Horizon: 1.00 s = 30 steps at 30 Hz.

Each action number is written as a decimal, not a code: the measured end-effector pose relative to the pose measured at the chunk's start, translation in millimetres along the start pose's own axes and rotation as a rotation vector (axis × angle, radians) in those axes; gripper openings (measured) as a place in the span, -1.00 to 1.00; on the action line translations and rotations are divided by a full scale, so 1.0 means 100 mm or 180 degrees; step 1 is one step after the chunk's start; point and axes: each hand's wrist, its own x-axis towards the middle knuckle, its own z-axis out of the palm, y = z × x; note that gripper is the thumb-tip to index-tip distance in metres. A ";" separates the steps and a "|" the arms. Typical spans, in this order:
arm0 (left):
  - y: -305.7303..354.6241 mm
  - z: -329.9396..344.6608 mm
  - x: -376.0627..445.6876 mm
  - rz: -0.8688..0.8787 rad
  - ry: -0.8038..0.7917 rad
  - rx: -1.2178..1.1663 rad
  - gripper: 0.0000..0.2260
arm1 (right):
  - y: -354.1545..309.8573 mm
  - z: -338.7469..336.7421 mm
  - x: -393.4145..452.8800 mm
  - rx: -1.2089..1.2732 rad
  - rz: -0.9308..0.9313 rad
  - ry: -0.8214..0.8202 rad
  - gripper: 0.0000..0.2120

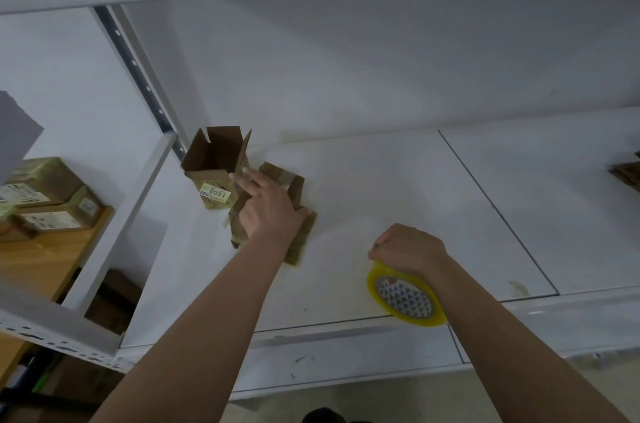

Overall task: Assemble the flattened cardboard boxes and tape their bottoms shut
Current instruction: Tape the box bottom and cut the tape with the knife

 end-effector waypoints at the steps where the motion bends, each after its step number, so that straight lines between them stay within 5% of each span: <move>1: -0.02 -0.02 0.06 -0.0061 -0.0075 -0.0043 0.13 | 0.01 0.00 0.02 0.0026 0.0021 -0.0020 -0.75; 6: -0.10 -0.10 0.23 0.0070 -0.0324 0.0133 0.04 | 0.04 0.02 0.07 0.0259 0.0172 0.0057 -0.77; 12: -0.14 -0.25 0.23 0.2513 -0.0667 0.0893 -0.14 | 0.26 -0.13 0.08 0.1179 0.0468 0.0693 -0.81; 14: -0.14 -0.26 0.20 0.2846 -0.0642 0.1155 -0.14 | 0.29 -0.17 0.03 0.1358 0.0387 0.1024 -0.82; 17: -0.15 -0.25 0.17 0.2761 -0.0601 0.1066 -0.09 | 0.25 -0.19 -0.02 0.1576 0.0281 0.1193 -0.83; 23: -0.09 -0.30 -0.20 0.2183 -0.0162 -0.0860 -0.46 | 0.15 -0.10 0.00 0.1657 0.0251 0.1127 -0.81; 27: 0.06 -0.07 -0.41 0.1946 -0.0436 0.0124 -0.09 | 0.13 -0.11 -0.03 0.1684 0.0240 0.1016 -0.84; 30: -0.02 0.00 -0.34 0.2084 -0.0484 0.0339 -0.23 | 0.15 -0.15 -0.07 0.1748 0.0132 0.1024 -0.84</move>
